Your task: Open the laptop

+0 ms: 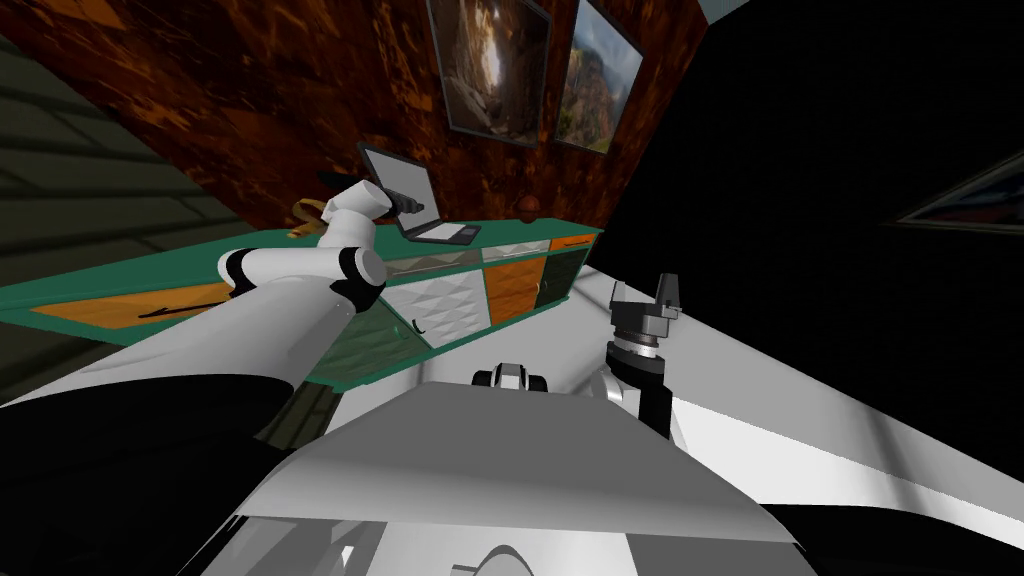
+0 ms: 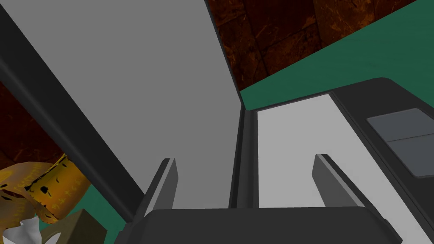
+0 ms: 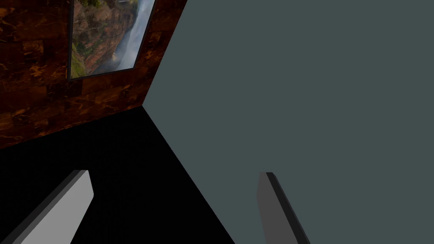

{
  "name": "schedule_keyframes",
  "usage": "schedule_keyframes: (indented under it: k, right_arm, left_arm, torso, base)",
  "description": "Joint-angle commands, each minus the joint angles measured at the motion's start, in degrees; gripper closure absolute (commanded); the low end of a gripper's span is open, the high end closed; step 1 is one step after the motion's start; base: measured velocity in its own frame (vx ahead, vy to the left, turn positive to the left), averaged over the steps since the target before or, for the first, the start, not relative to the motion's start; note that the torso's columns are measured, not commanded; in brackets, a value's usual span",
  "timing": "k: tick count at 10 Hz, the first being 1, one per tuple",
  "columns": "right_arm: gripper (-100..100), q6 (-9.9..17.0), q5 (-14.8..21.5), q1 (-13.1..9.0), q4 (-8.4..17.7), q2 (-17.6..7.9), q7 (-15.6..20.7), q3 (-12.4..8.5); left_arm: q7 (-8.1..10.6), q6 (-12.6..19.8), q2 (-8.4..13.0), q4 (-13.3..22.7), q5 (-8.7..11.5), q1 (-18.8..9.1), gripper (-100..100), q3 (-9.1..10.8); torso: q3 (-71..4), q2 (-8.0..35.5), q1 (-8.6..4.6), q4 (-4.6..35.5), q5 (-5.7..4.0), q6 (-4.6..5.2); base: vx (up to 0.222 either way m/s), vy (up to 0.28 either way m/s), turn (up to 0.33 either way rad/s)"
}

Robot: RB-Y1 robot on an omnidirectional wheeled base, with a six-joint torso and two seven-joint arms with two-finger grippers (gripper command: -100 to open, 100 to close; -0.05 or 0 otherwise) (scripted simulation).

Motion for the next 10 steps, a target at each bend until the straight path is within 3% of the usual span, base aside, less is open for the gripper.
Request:
schedule_keyframes:
  k: [1, 2, 3, 4, 8, 9, 10]
  right_arm:
    - [0, 0.0, 0.0, -0.01, 0.0, 0.0, 0.0, 0.01]
    - [0, 0.0, 0.0, -0.02, 0.0, 0.0, 0.0, 0.01]
    - [0, 0.0, 0.0, -0.01, 0.0, 0.0, 0.0, 0.0]
    - [0, 0.0, 0.0, 0.0, 0.0, 0.0, 0.0, 0.0]
    - [0, 0.0, 0.0, 0.01, 0.0, 0.0, 0.0, 0.0]
    - [0, 0.0, 0.0, 0.01, 0.0, 0.0, 0.0, 0.0]
    - [0, 0.0, 0.0, 0.02, 0.0, 0.0, 0.0, -0.01]
  left_arm:
    - [-0.96, -1.87, 4.44, 4.71, -0.68, -0.12, -100, 1.1]
    - [1.07, -1.53, 4.6, -1.69, -1.02, 1.42, -100, 1.1]
    - [0.9, -1.87, 4.6, -0.63, -0.68, 0.41, -100, 1.1]
    - [-0.96, -1.87, 4.6, 2.4, -0.68, -0.12, -100, 1.1]
    - [-0.77, -1.91, 4.54, 3.97, -0.67, -0.2, -100, 1.09]
    - [-0.58, -1.03, 2.35, 2.94, -0.39, -0.12, 100, 0.55]
    - [-0.58, -1.03, 2.35, 2.94, -0.39, -0.12, 100, 0.55]
  torso:
    - [0.0, 0.03, 0.01, -0.02, 0.01, 0.08]
    - [0.09, 0.15, 0.06, 0.02, 0.04, 0.04]
    - [0.09, 0.16, 0.04, 0.08, -0.02, 0.0]
    - [0.04, 0.06, 0.03, 0.04, -0.01, -0.02]
    - [0.03, 0.07, 0.0, 0.02, -0.01, 0.04]
    - [0.08, 0.13, 0.0, 0.04, -0.01, 0.04]
    - [0.06, 0.08, 0.06, 0.04, 0.02, -0.06]
  base:
    - [-0.076, 0.004, -0.409]
    - [-0.067, 0.008, -0.236]
    - [-0.03, 0.009, -0.034]
    - [-0.004, 0.003, 0.03]
    - [0.004, -0.002, 0.001]
    - [0.03, 0.003, 0.352]
    - [0.05, -0.003, 0.173]
